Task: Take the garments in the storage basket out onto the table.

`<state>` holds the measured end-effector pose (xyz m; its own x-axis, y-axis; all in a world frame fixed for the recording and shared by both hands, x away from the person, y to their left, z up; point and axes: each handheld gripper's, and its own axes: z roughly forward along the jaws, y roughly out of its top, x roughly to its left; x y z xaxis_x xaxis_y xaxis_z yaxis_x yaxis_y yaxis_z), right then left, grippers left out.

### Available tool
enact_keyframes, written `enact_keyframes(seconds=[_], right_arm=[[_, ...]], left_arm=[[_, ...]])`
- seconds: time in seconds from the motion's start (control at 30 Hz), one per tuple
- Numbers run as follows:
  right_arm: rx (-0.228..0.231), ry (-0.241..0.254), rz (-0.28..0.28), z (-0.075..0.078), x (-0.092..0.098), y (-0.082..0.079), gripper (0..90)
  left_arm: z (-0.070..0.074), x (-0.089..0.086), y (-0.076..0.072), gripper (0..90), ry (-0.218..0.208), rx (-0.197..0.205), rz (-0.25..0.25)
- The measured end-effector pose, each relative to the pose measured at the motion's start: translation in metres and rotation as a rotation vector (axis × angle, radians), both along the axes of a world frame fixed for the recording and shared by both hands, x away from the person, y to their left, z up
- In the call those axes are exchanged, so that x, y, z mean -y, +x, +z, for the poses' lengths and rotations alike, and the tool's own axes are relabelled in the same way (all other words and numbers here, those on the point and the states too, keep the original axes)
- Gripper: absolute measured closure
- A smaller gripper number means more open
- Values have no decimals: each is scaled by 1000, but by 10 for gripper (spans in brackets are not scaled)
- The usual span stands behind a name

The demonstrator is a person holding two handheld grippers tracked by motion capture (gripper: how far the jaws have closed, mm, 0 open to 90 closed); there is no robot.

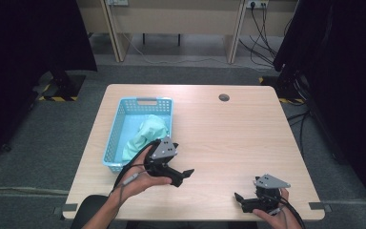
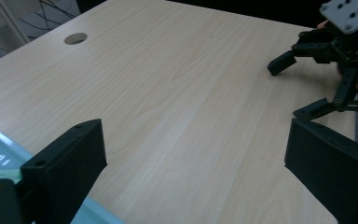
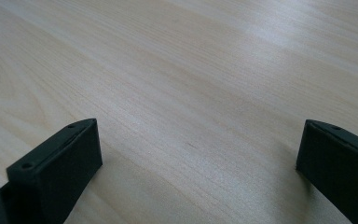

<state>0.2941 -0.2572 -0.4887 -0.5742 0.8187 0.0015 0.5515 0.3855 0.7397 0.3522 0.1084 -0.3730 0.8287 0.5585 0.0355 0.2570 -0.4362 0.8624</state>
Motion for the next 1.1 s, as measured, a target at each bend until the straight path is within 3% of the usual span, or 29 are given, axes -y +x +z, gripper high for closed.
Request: enact_keyframes(seconds=[0.23, 1.1], right_arm=[[0, 0, 0, 0, 0, 0, 2], [0, 0, 0, 0, 0, 0, 2]], left_arm=[[4, -16, 11, 50, -15, -10, 50], [9, -41, 40, 51, -30, -33, 133]])
